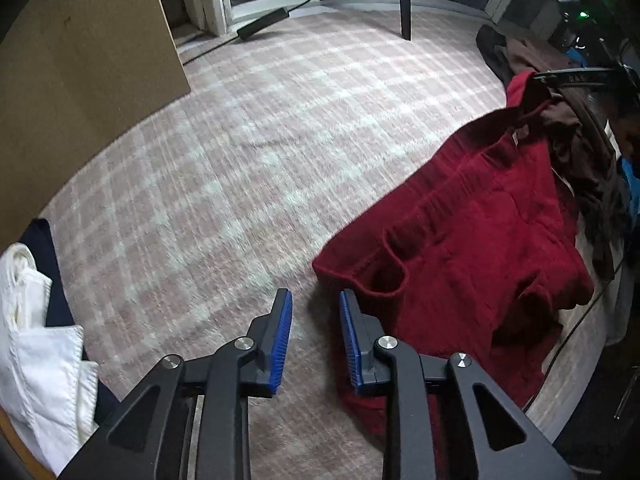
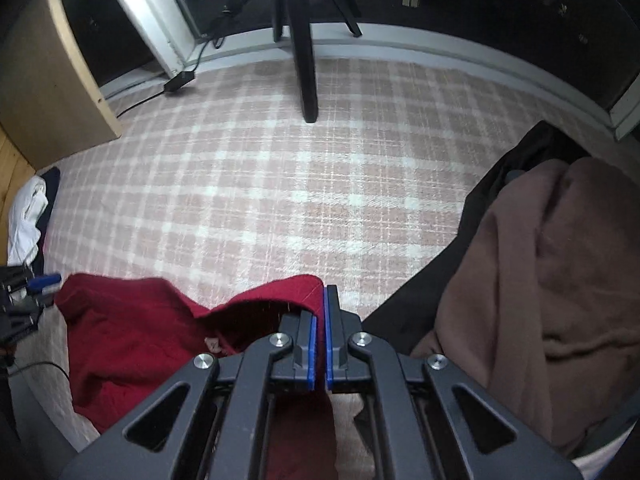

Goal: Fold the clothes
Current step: 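Grasp the sweater edge with the right gripper while the left gripper approaches the hem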

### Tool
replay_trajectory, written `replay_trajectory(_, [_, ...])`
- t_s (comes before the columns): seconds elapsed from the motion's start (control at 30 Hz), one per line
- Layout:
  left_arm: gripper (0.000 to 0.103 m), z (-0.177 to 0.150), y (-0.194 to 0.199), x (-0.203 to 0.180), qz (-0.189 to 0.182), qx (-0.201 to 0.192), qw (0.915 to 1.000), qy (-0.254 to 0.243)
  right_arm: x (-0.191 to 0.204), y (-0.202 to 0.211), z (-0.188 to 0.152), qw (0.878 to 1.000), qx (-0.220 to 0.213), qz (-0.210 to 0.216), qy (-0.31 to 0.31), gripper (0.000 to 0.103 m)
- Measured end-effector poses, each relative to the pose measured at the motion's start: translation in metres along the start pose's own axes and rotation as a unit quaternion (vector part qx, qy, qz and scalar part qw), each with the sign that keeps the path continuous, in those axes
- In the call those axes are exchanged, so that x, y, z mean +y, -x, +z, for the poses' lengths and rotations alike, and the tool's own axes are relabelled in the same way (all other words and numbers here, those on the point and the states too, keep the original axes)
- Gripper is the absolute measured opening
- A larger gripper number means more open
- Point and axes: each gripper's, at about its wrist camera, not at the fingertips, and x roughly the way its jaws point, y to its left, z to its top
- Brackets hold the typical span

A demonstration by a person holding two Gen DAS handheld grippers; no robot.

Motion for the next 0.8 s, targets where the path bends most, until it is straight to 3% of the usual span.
replay_trajectory(0.13, [0.027, 0.004, -0.014, 0.003, -0.008, 0.006, 0.9997, 0.022, -0.009, -0.007, 0.005, 1.0, 0.004, 0.009, -0.012, 0.003])
replay_trajectory(0.33, [0.033, 0.001, 0.001, -0.001, -0.036, -0.024, 0.9985, 0.034, -0.02, -0.017, 0.016, 0.999, 0.0, 0.028, -0.042, 0.003])
replay_trajectory(0.47, [0.033, 0.014, -0.023, -0.007, -0.011, 0.003, 0.9996, 0.026, -0.01, -0.026, 0.02, 0.998, 0.015, 0.046, -0.026, 0.004])
replay_trajectory(0.5, [0.028, 0.018, -0.027, -0.009, -0.014, 0.006, 0.9995, 0.026, -0.007, -0.023, 0.019, 0.999, 0.014, 0.048, -0.021, 0.006])
replay_trajectory(0.53, [0.017, 0.02, -0.028, -0.011, -0.022, 0.003, 0.9994, 0.027, -0.004, -0.02, 0.019, 0.999, 0.013, 0.05, -0.016, 0.01])
replay_trajectory(0.6, [0.007, 0.022, -0.024, -0.014, -0.026, -0.009, 0.9993, 0.025, -0.005, -0.005, 0.013, 0.998, -0.005, 0.063, -0.012, 0.024])
replay_trajectory(0.67, [0.006, 0.021, -0.016, -0.011, -0.037, -0.019, 0.9987, 0.03, -0.008, 0.016, 0.005, 0.996, -0.03, 0.079, -0.012, 0.036])
replay_trajectory(0.8, [0.006, 0.013, 0.007, 0.016, -0.05, -0.04, 0.995, 0.076, -0.009, 0.042, -0.037, 0.996, -0.042, 0.077, -0.008, 0.037])
